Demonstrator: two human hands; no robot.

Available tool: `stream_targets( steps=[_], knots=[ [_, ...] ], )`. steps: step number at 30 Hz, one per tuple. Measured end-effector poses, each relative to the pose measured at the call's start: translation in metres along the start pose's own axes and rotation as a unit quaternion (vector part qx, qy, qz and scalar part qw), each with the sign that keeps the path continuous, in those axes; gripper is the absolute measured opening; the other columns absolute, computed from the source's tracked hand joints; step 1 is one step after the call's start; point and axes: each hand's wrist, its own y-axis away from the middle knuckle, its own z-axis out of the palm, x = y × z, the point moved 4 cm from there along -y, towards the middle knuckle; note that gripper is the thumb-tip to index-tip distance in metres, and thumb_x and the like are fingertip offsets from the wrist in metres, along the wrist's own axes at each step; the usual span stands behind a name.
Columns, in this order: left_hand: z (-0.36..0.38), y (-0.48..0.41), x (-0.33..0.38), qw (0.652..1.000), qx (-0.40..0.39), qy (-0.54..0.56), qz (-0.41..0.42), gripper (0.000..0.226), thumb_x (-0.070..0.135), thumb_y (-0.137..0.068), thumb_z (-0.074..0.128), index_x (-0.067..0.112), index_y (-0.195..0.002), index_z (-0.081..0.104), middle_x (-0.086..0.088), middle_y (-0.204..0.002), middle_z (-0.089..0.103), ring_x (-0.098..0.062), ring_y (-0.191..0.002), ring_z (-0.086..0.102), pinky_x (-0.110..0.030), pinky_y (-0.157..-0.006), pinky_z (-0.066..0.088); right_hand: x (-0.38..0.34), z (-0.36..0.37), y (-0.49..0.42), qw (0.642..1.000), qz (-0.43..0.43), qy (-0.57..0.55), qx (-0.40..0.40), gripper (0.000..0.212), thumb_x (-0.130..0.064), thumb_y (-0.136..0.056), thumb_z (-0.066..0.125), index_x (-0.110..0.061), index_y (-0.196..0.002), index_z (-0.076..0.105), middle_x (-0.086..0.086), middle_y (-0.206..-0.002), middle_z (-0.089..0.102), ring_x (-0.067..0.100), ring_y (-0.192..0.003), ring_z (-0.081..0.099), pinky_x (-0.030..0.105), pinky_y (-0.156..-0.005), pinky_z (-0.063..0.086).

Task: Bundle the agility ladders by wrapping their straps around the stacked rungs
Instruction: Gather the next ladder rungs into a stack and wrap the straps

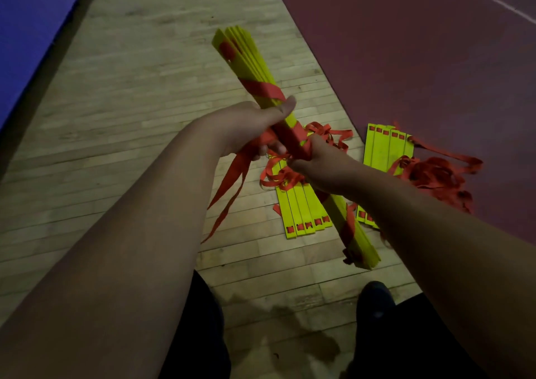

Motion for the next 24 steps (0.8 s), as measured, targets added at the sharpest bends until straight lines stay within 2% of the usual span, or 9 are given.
stream_targets(
  steps=[2, 4, 6, 10, 13, 17, 20, 22, 24],
  knots=[
    [0.0, -0.002, -0.001, 1.0, 0.014, -0.007, -0.014, 0.08, 0.083, -0.097, 0.048, 0.011, -0.11, 0.08, -0.009, -0.091, 0.082, -0.013, -0.061, 0.058, -0.032, -0.064, 0.054, -0.002, 0.006, 0.001, 1.0, 0.009, 0.008, -0.014, 0.04, -0.026, -0.105, 0.067, -0.016, -0.136, 0.043, 0.008, -0.103, 0.066, 0.016, -0.08, 0.064, 0.031, -0.062, 0.05],
    [-0.002, -0.004, -0.004, 0.999, 0.03, -0.015, -0.017, 0.072, 0.078, -0.099, 0.053, 0.012, -0.107, 0.082, -0.005, -0.088, 0.082, -0.013, -0.062, 0.058, -0.033, -0.064, 0.055, -0.005, 0.009, 0.002, 0.999, 0.0, 0.016, -0.029, 0.035, -0.031, -0.106, 0.066, -0.013, -0.131, 0.049, 0.006, -0.096, 0.065, 0.013, -0.073, 0.059, 0.029, -0.06, 0.046],
    [-0.005, -0.005, -0.008, 0.999, 0.033, -0.007, -0.009, 0.064, 0.071, -0.101, 0.058, 0.012, -0.105, 0.083, -0.003, -0.084, 0.08, -0.013, -0.061, 0.057, -0.033, -0.065, 0.054, -0.01, 0.009, 0.004, 0.998, -0.024, -0.006, -0.05, 0.038, -0.044, -0.106, 0.064, -0.012, -0.126, 0.061, 0.01, -0.093, 0.064, 0.016, -0.08, 0.06, 0.032, -0.07, 0.048],
    [-0.008, -0.004, -0.006, 0.997, -0.003, 0.062, 0.035, 0.058, 0.067, -0.098, 0.066, 0.011, -0.096, 0.081, -0.003, -0.074, 0.066, -0.012, -0.056, 0.048, -0.033, -0.065, 0.051, -0.01, -0.005, 0.008, 0.99, 0.001, -0.116, -0.078, 0.052, -0.067, -0.097, 0.064, -0.027, -0.129, 0.071, 0.009, -0.122, 0.076, 0.026, -0.115, 0.072, 0.049, -0.098, 0.054],
    [-0.007, 0.002, 0.003, 0.993, -0.032, 0.094, 0.071, 0.056, 0.071, -0.09, 0.065, 0.016, -0.084, 0.078, -0.001, -0.069, 0.061, -0.011, -0.056, 0.046, -0.033, -0.07, 0.05, -0.008, -0.006, 0.007, 0.968, 0.002, -0.216, -0.129, 0.052, -0.055, -0.098, 0.068, -0.017, -0.134, 0.068, 0.011, -0.119, 0.078, 0.033, -0.111, 0.074, 0.049, -0.09, 0.059],
    [-0.005, 0.009, 0.011, 0.992, -0.051, 0.066, 0.099, 0.062, 0.071, -0.088, 0.059, 0.011, -0.089, 0.074, -0.004, -0.072, 0.062, -0.011, -0.056, 0.05, -0.031, -0.068, 0.051, -0.014, -0.005, 0.013, 0.926, 0.008, -0.311, -0.215, 0.046, -0.027, -0.101, 0.064, -0.003, -0.139, 0.056, 0.02, -0.115, 0.076, 0.04, -0.103, 0.075, 0.05, -0.088, 0.063],
    [-0.011, 0.004, 0.007, 0.996, -0.013, 0.009, 0.089, 0.067, 0.071, -0.095, 0.06, 0.005, -0.087, 0.071, -0.01, -0.072, 0.061, -0.015, -0.055, 0.05, -0.032, -0.064, 0.053, -0.012, -0.009, 0.012, 0.946, 0.01, -0.276, -0.171, 0.032, -0.02, -0.101, 0.071, 0.0, -0.125, 0.064, 0.019, -0.1, 0.076, 0.037, -0.092, 0.077, 0.047, -0.078, 0.066],
    [-0.014, -0.001, 0.002, 0.997, 0.006, -0.001, 0.072, 0.07, 0.066, -0.1, 0.063, -0.004, -0.099, 0.072, -0.011, -0.075, 0.063, -0.014, -0.054, 0.047, -0.034, -0.062, 0.051, -0.006, -0.011, 0.008, 0.965, 0.008, -0.231, -0.123, 0.034, -0.022, -0.096, 0.079, 0.004, -0.114, 0.068, 0.021, -0.094, 0.076, 0.037, -0.088, 0.077, 0.051, -0.08, 0.067],
    [-0.012, -0.002, 0.0, 0.999, 0.013, 0.002, 0.046, 0.063, 0.058, -0.105, 0.063, -0.003, -0.112, 0.074, -0.005, -0.075, 0.067, -0.011, -0.054, 0.047, -0.033, -0.061, 0.05, -0.003, -0.009, 0.005, 0.981, 0.002, -0.176, -0.085, 0.04, -0.026, -0.092, 0.085, 0.004, -0.113, 0.069, 0.025, -0.098, 0.076, 0.04, -0.089, 0.076, 0.059, -0.083, 0.064]
  ],
)
